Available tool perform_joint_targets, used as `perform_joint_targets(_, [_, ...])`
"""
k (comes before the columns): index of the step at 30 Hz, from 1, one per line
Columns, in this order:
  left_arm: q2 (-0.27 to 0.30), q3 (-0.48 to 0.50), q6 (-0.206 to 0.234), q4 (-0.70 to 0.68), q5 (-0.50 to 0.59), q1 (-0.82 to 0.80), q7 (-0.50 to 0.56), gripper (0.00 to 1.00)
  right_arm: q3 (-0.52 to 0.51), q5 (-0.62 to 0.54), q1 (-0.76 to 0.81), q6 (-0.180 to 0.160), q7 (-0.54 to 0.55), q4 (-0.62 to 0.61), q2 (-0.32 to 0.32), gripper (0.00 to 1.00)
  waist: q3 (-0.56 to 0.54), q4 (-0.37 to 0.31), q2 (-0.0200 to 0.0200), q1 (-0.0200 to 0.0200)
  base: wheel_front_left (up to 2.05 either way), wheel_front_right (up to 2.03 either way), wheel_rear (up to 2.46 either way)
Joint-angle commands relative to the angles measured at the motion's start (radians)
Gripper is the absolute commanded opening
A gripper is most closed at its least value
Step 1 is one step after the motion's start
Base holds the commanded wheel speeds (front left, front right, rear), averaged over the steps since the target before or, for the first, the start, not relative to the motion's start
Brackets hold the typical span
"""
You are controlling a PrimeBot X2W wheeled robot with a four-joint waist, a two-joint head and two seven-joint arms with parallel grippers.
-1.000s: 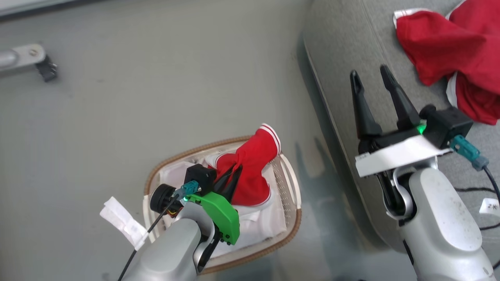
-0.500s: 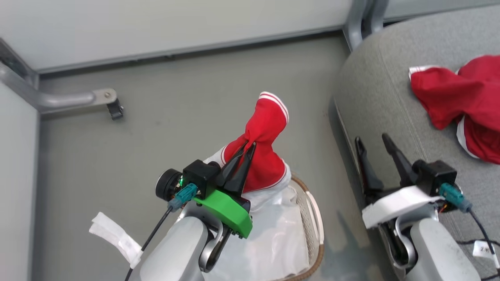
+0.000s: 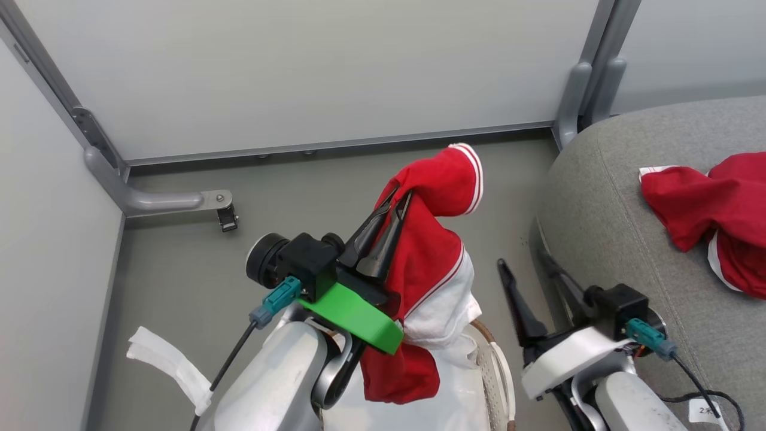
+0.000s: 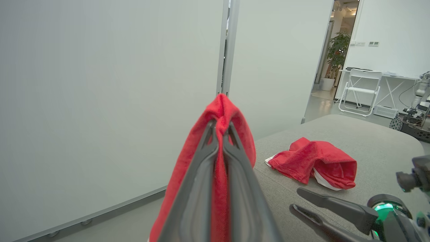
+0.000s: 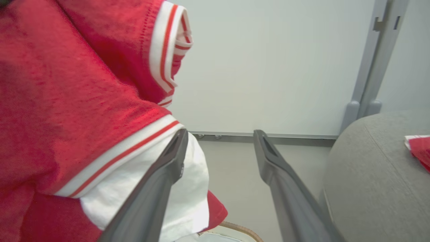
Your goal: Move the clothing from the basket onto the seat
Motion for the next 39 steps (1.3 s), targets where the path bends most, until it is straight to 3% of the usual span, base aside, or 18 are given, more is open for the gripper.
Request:
perform_joint_targets(1, [0.001,0.001,-0.003,-0.006,0.002,0.016,-0.003,0.00,0.027,0.011,-0.009,-0.001,-0.005,-0.017,-0.006,1.00,-0.014,0.013,0.0078,0.0001,0.00,0.00,0.00])
perform_joint_targets(8, [0.001,-0.035,-0.003,-0.013,-0.014,0.020,-0.003,0.00,0.230,0.028,-0.112,-0.001,-0.004,-0.068,-0.056,1.00,-0.008,0.041,0.0078,0.0001,0.00,0.00,0.00])
perform_joint_targets(15, [0.000,-0.097,-0.003,-0.024,-0.040,-0.001,-0.003,0.00,0.383,0.048,-0.234,-0.001,-0.004,0.058,-0.094,1.00,-0.003,0.087,0.0078,0.0001,0.00,0.00,0.00])
perform_joint_targets(23, [0.001,-0.172,-0.003,-0.045,-0.073,-0.008,-0.003,0.00,0.467,0.085,-0.308,-0.001,-0.005,0.162,-0.078,1.00,-0.004,0.130,0.0078,0.0001,0.00,0.00,0.00])
perform_joint_targets(24, [0.001,-0.178,-0.003,-0.044,-0.075,-0.009,-0.003,0.00,0.466,0.086,-0.311,-0.001,-0.004,0.168,-0.075,0.89,-0.004,0.134,0.0078,0.0001,0.00,0.00,0.00])
perform_joint_targets(25, [0.001,-0.181,-0.003,-0.045,-0.079,-0.010,-0.003,0.00,0.467,0.090,-0.311,-0.001,-0.005,0.171,-0.072,0.53,-0.004,0.137,0.0078,0.0001,0.00,0.00,0.00])
perform_joint_targets(29, [0.001,-0.189,-0.003,-0.043,-0.087,-0.012,-0.003,0.00,0.457,0.086,-0.316,-0.001,-0.004,0.166,-0.065,0.03,0.000,0.145,0.0078,0.0001,0.00,0.00,0.00])
perform_joint_targets(39, [0.001,-0.157,-0.002,-0.032,-0.078,0.002,-0.002,0.00,0.412,0.093,-0.286,-0.001,-0.005,0.138,-0.069,0.00,0.006,0.123,0.0078,0.0001,0.00,0.00,0.00])
